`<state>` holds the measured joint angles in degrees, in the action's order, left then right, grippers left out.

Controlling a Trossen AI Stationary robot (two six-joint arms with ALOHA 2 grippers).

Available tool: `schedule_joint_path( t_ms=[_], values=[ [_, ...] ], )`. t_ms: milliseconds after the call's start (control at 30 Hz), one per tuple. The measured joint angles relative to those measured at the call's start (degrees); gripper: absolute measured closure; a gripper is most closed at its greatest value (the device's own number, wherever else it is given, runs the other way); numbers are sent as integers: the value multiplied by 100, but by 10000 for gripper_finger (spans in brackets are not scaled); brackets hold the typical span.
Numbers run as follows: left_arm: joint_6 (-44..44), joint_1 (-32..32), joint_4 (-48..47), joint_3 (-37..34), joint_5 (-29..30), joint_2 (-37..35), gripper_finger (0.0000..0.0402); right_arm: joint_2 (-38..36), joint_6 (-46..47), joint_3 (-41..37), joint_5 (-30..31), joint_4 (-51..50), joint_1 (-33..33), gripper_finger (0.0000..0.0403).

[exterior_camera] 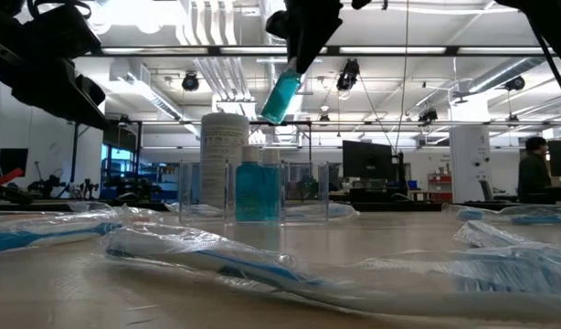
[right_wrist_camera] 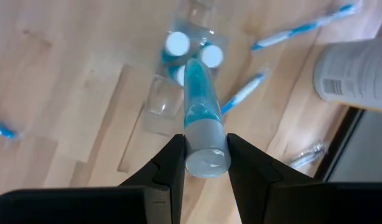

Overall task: Pick & Place toothbrushing station
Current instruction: Put the blue mouthwash into the transparent organizer

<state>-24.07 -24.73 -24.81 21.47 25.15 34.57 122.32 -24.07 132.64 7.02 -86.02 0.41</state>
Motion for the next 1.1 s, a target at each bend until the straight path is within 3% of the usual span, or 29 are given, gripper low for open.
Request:
schedule_joint_path(
  t_ms=[533,733,1100],
  values=[
    [-195,0,37,-30,1,2,383,55,-162,-661,-226,563,242,312],
    [-195,-1,37,-30,3,1,381,85,-145,-940,170,945,229,312],
    [-193,-2,37,-30,4,2,381,85,-417,-1409,217,1233,225,312]
  ],
)
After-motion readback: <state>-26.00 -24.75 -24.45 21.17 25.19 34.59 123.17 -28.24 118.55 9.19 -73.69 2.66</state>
